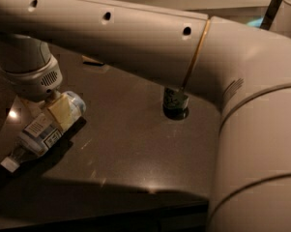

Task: Pick blue plastic bottle

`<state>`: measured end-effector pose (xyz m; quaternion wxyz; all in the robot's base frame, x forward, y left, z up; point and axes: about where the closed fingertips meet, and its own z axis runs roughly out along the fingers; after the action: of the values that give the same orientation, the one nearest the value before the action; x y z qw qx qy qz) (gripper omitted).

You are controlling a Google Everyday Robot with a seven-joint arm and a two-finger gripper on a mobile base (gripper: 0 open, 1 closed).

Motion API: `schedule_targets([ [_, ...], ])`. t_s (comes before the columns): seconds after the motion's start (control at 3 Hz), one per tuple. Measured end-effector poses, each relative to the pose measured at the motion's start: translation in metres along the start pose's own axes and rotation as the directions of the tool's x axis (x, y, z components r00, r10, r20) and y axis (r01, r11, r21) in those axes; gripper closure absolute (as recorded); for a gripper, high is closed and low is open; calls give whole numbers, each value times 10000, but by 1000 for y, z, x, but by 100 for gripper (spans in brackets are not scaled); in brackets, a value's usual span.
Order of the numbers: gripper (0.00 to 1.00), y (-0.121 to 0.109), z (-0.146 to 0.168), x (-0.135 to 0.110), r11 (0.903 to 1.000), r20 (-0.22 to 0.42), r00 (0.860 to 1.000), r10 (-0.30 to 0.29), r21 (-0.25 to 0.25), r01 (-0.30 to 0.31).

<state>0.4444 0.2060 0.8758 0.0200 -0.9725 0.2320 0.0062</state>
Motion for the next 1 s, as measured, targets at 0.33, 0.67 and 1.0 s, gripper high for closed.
schedule_targets([
  [0.33, 100, 4, -22, 2, 9997, 132, 9999, 8, 226, -11],
  [0.67, 100, 6, -50, 1, 9985, 223, 9997, -117, 543, 105],
  [1.0, 100, -1, -76, 0, 9941, 376, 9991, -211, 1067, 170],
])
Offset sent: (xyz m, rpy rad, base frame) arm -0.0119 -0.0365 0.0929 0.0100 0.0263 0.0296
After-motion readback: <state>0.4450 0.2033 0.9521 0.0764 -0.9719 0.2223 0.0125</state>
